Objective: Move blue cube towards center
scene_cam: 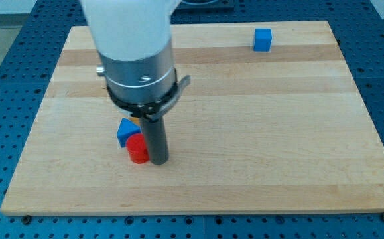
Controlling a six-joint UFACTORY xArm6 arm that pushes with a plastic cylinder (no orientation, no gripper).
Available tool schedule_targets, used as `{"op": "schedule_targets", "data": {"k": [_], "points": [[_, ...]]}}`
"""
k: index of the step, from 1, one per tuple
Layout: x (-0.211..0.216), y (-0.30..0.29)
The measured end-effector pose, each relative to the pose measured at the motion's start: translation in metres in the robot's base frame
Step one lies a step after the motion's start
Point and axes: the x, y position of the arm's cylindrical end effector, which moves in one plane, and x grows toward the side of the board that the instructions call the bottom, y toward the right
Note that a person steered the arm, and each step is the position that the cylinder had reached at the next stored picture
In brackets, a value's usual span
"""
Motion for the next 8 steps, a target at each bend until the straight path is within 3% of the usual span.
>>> {"op": "schedule_targets", "data": {"k": [1,2,3,5,6,8], "points": [[0.000,-0.028],[0.016,0.018],[-0.014,0.143],[-0.197,0.361],[-0.281,0.419],[-0.321,0.314]]}}
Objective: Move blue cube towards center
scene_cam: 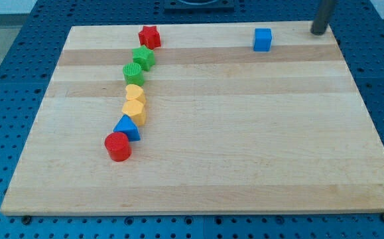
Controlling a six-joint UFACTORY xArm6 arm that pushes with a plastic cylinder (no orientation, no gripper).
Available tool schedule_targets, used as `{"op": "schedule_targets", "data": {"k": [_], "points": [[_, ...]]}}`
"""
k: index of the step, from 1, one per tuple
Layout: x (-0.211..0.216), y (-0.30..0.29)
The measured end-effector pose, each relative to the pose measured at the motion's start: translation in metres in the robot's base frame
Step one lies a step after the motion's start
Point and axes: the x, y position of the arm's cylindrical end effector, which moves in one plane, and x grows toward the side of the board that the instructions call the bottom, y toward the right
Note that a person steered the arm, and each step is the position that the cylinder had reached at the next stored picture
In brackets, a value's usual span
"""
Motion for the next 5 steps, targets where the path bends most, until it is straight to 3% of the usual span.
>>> {"op": "schedule_targets", "data": {"k": [1,2,3,4,5], "points": [[0.026,-0.068],[0.073,-0.093],[0.063,-0.030],[0.021,-0.022],[0.009,-0.092]]}}
